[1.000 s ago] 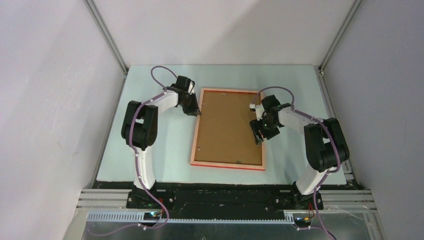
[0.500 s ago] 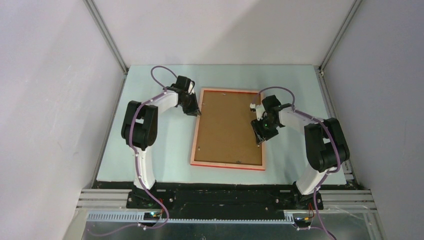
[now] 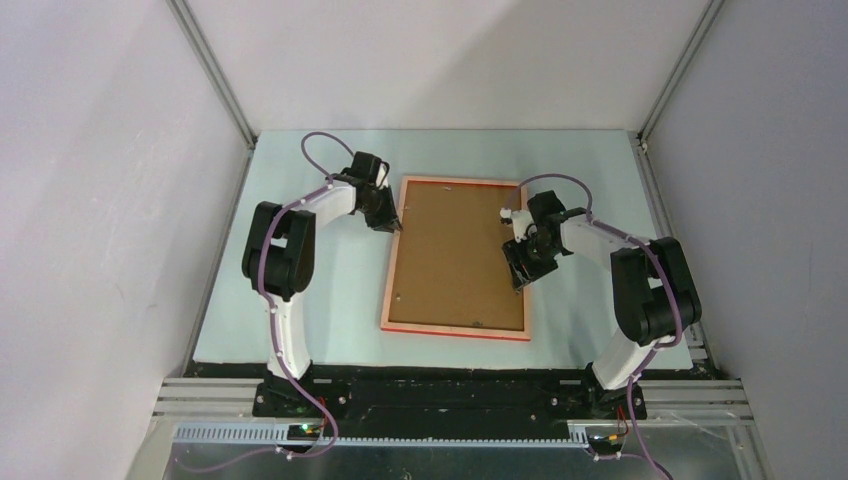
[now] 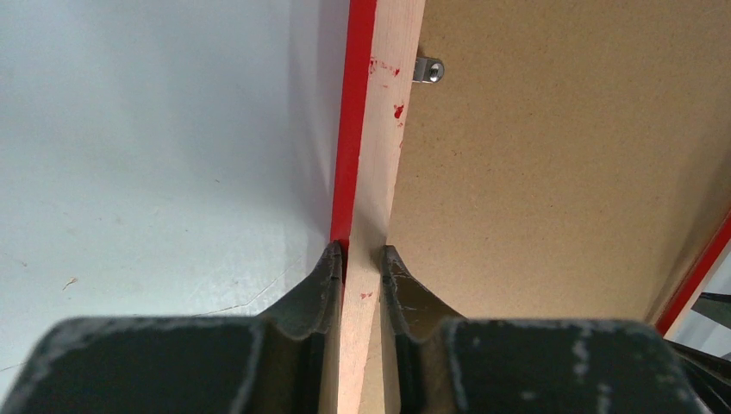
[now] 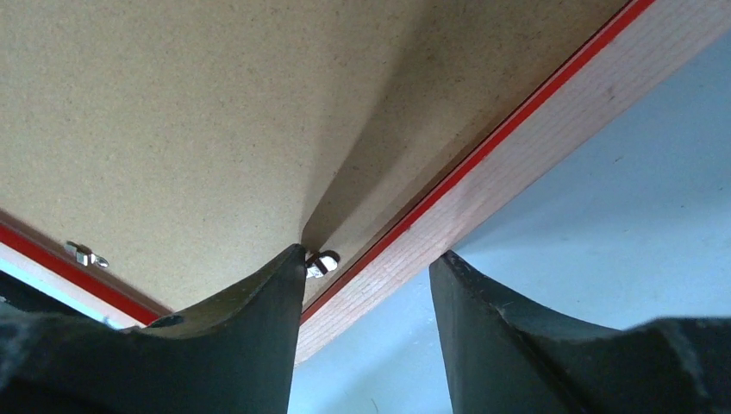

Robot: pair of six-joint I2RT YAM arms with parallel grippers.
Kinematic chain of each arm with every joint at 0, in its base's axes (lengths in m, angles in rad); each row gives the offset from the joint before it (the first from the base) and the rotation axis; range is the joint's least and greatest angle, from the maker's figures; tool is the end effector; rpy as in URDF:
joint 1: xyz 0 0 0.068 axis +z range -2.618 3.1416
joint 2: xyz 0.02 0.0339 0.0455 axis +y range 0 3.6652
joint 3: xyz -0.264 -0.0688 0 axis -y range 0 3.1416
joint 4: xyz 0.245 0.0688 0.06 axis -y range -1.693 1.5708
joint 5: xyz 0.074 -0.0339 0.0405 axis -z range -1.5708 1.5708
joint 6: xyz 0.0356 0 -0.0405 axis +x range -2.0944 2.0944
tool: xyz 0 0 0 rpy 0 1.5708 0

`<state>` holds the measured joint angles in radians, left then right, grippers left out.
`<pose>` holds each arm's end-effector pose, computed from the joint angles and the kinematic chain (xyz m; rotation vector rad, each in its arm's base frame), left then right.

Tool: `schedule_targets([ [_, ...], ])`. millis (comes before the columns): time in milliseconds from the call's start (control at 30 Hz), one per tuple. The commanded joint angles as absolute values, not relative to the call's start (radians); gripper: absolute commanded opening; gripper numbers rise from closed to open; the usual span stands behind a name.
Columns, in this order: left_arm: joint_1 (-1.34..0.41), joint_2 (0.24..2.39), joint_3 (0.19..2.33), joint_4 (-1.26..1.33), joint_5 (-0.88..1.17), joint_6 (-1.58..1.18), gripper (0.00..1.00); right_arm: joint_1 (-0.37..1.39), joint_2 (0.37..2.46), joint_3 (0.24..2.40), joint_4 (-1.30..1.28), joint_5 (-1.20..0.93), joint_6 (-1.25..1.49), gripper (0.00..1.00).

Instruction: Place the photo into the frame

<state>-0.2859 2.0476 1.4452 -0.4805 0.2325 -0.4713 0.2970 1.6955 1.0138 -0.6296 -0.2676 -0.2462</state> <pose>0.4083 -0.1286 0.1627 -0.1732 2.7173 -0.5457 0.2924 0.0993 0.1630 -0.8167 2.7453 0.3948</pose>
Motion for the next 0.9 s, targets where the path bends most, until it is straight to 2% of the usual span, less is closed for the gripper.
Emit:
schedule_targets([
  [0,-0.259,2.008,1.42,-0.51,0.182,-0.479,0.0,0.288,1.683,0.99,-0.679,-0.297,-0.285,0.6],
  [200,-0.26,2.005,1.42,-0.511,0.183,-0.479,0.0,0.283,1.684,0.991,-0.682,-0.297,-0.29,0.63],
  [867,-0.26,2.01,1.419,-0.51,0.183,-0.476,0.0,0.324,1.736,1.009,-0.638,-0.186,-0.236,0.61],
])
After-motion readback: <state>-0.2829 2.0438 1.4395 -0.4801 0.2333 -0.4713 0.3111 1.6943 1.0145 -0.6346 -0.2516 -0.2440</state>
